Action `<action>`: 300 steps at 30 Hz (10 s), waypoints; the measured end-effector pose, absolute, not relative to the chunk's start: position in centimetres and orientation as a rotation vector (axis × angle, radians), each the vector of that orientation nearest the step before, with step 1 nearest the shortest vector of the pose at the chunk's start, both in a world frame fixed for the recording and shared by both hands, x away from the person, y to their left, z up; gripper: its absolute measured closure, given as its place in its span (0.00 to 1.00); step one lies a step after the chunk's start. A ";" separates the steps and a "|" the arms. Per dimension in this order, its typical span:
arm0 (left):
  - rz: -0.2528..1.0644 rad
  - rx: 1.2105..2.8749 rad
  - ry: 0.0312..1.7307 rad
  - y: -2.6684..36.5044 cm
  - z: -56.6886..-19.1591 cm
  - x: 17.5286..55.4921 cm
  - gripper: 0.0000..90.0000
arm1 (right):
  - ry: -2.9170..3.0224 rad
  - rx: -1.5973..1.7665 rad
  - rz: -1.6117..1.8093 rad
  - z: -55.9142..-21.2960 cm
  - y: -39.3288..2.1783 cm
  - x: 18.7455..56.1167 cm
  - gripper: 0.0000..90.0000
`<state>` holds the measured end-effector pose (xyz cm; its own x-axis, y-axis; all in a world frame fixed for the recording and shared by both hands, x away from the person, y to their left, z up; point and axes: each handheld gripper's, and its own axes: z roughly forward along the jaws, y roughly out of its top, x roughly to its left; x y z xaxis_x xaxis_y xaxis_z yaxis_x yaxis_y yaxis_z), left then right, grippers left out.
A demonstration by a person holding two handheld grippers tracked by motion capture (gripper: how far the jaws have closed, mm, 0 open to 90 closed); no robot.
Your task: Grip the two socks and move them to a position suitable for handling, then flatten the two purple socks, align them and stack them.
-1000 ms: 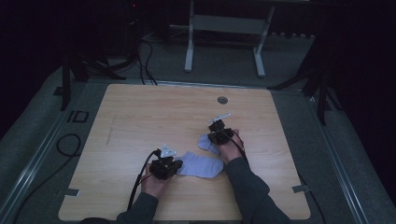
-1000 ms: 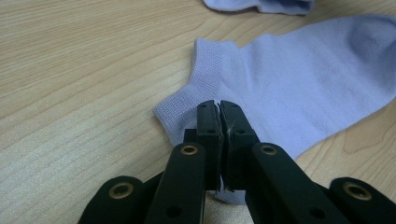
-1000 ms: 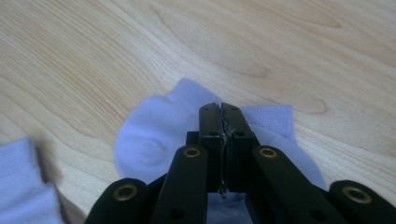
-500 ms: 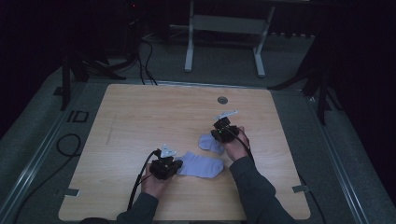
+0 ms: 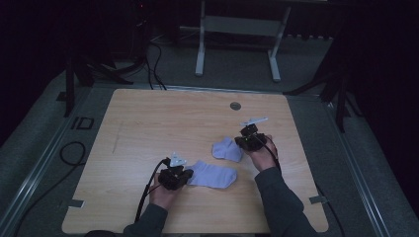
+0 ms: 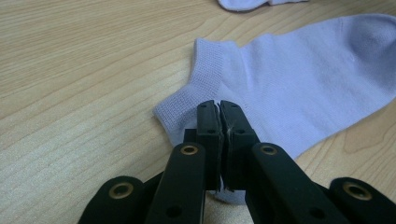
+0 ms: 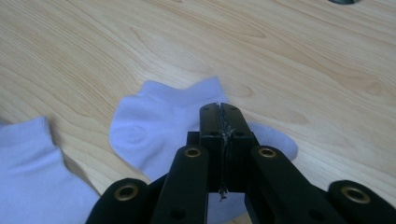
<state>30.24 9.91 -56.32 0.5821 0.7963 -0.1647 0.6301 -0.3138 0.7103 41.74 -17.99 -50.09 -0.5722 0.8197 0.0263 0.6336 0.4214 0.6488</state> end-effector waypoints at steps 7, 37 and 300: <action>0.277 2.049 1.132 9.9 -56.3 30.2 0.97 | 2.356 1.297 0.901 -50.0 -19.8 41.7 0.99; 0.271 2.046 1.134 9.9 -56.3 30.3 0.97 | 2.288 1.381 0.820 -50.2 -24.6 41.6 0.80; 0.170 1.976 1.133 10.6 -54.7 29.4 0.98 | 2.507 1.191 0.966 -54.5 -19.1 32.1 0.99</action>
